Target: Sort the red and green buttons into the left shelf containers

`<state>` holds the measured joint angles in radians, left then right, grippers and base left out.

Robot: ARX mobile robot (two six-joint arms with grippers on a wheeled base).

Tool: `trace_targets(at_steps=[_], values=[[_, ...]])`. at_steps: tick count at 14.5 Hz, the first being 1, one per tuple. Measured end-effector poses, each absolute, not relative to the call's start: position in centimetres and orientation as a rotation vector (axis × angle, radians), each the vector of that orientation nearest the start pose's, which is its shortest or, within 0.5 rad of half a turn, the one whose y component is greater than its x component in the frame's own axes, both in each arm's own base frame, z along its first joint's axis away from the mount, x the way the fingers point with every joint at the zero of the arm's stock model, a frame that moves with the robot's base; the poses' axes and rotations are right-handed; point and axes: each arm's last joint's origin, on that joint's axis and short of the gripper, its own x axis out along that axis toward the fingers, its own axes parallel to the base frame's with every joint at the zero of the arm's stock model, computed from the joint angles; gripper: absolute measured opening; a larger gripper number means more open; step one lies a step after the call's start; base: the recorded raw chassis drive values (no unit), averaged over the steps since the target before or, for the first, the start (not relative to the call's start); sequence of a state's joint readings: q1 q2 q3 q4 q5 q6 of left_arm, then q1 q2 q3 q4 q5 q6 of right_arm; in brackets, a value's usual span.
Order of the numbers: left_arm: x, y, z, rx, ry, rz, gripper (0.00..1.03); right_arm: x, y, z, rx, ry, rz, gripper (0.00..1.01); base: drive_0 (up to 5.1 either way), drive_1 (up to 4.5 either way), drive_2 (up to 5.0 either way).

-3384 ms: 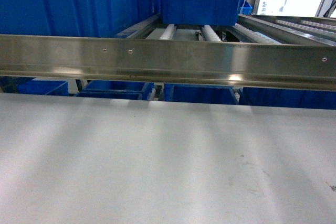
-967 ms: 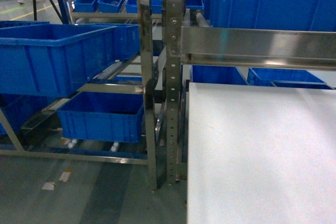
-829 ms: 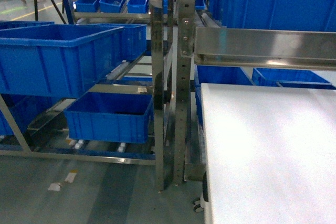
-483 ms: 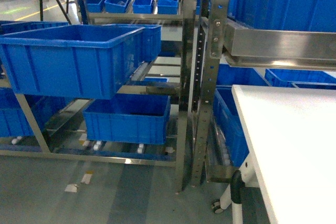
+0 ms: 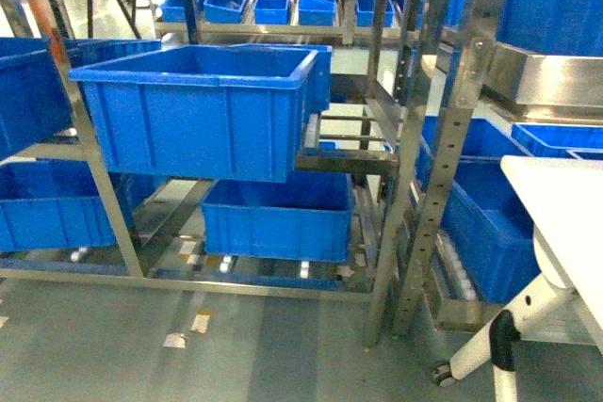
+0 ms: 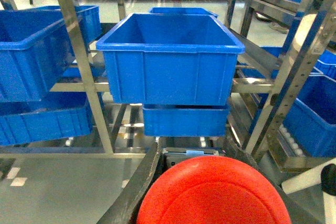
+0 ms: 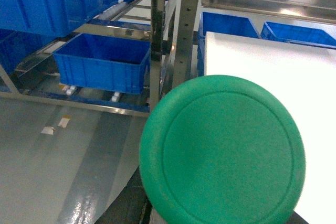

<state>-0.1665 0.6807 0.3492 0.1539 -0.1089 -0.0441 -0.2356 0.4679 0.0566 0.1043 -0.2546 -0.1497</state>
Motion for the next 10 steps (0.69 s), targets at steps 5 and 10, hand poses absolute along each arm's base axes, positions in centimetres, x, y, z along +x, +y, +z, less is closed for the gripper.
trace_targets(at_steps=[5, 10], values=[[15.94, -2.36, 22.97, -0.02, 0.176, -0.054, 0.29, 12.25, -2.19, 15.08, -0.074, 0.295, 0.041, 0.26, -5.0, 2.38, 2.4], [15.93, -2.36, 22.94, -0.019, 0.179, -0.054, 0.29, 12.25, -2.19, 15.07, -0.074, 0.295, 0.041, 0.26, -4.9, 2.46, 2.5]])
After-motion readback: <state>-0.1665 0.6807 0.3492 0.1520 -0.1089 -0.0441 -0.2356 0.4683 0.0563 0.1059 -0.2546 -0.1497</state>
